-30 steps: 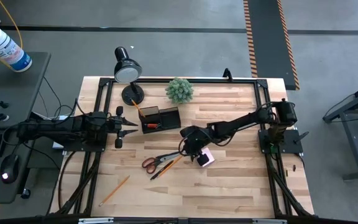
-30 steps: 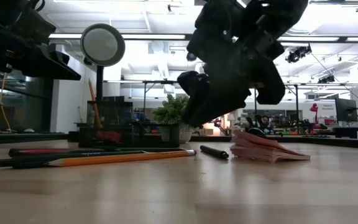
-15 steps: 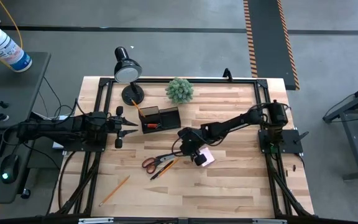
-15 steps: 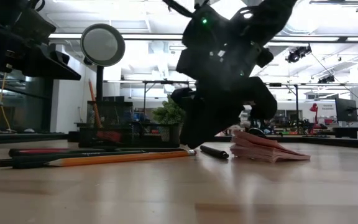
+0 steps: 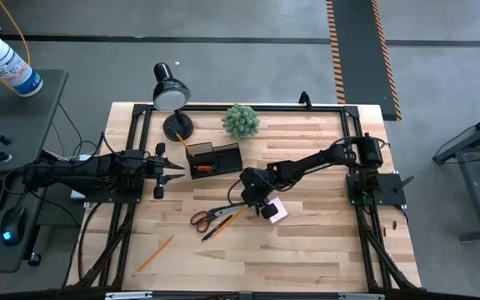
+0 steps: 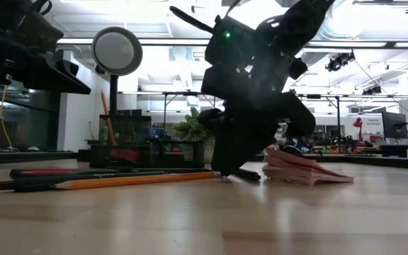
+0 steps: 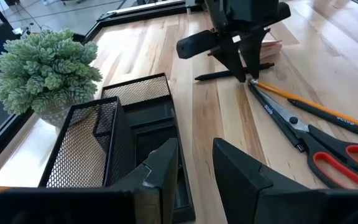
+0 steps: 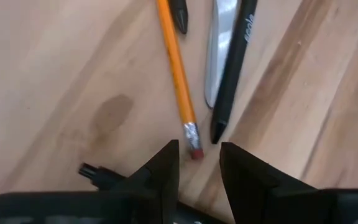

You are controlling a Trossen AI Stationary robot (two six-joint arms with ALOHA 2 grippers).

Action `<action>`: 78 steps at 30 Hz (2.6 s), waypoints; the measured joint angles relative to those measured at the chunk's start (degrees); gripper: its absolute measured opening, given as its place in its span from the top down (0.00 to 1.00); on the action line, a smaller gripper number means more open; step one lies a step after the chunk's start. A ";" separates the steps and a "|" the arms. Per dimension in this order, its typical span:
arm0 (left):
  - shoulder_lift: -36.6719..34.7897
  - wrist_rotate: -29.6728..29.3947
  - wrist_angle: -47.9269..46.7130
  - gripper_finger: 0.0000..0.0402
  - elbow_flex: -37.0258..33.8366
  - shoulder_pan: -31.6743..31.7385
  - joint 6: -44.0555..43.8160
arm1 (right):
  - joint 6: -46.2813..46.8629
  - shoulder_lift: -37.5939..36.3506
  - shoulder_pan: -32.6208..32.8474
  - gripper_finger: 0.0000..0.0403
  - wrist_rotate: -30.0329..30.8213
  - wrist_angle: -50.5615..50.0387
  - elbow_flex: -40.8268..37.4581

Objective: Pick and place office supplies into organizer
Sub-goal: Put the right pencil into the desktop organizer

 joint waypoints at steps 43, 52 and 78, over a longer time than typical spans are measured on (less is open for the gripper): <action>0.00 0.01 0.43 0.78 0.00 0.00 0.00 | 5.62 -1.45 0.24 1.00 -8.61 -1.27 1.83; 0.00 0.02 -0.01 0.78 0.00 -0.01 0.00 | 3.81 -2.97 0.20 1.00 -5.59 -10.70 7.72; -0.01 0.04 -0.56 0.78 0.00 -0.02 -0.02 | 9.26 1.46 2.16 0.79 1.55 -15.83 7.77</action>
